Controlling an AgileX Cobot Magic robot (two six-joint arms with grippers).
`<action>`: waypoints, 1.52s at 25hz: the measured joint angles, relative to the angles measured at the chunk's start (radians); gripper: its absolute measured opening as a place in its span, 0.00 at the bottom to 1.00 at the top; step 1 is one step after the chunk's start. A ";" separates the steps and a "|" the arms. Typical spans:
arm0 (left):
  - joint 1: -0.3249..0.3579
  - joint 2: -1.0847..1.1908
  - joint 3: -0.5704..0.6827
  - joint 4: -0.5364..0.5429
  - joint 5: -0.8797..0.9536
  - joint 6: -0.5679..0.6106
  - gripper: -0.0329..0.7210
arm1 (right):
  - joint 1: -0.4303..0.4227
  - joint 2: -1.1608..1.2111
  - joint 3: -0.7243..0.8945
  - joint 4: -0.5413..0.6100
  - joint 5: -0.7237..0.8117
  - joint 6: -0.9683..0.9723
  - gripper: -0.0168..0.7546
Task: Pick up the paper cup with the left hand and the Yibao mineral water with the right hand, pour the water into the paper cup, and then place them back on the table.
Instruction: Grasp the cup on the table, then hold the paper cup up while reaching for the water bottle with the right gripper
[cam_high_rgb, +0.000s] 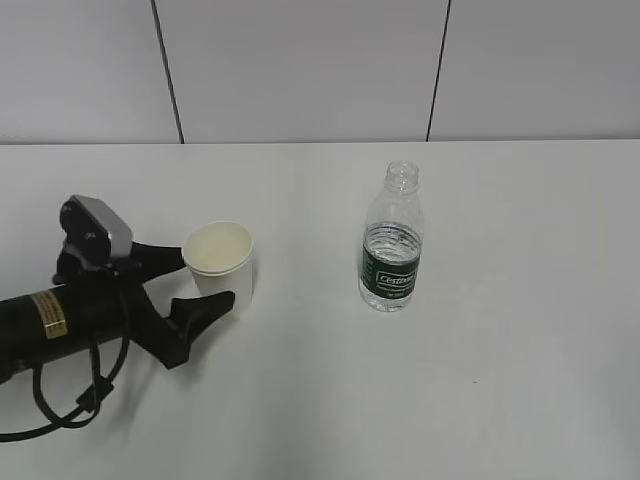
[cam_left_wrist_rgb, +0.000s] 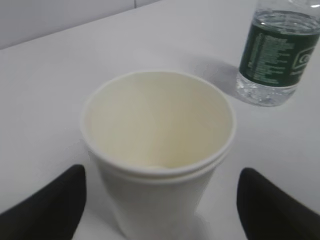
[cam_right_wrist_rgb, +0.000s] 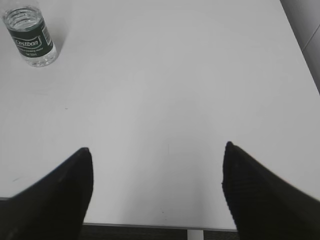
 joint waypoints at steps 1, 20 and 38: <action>-0.014 0.015 -0.010 0.002 0.000 0.000 0.84 | 0.000 0.000 0.000 0.000 0.000 0.000 0.79; -0.078 0.126 -0.119 -0.092 0.001 -0.003 0.83 | 0.000 0.000 0.000 0.000 0.000 0.000 0.79; -0.086 0.126 -0.119 -0.134 0.000 -0.003 0.83 | 0.000 0.000 0.000 0.000 0.000 0.000 0.79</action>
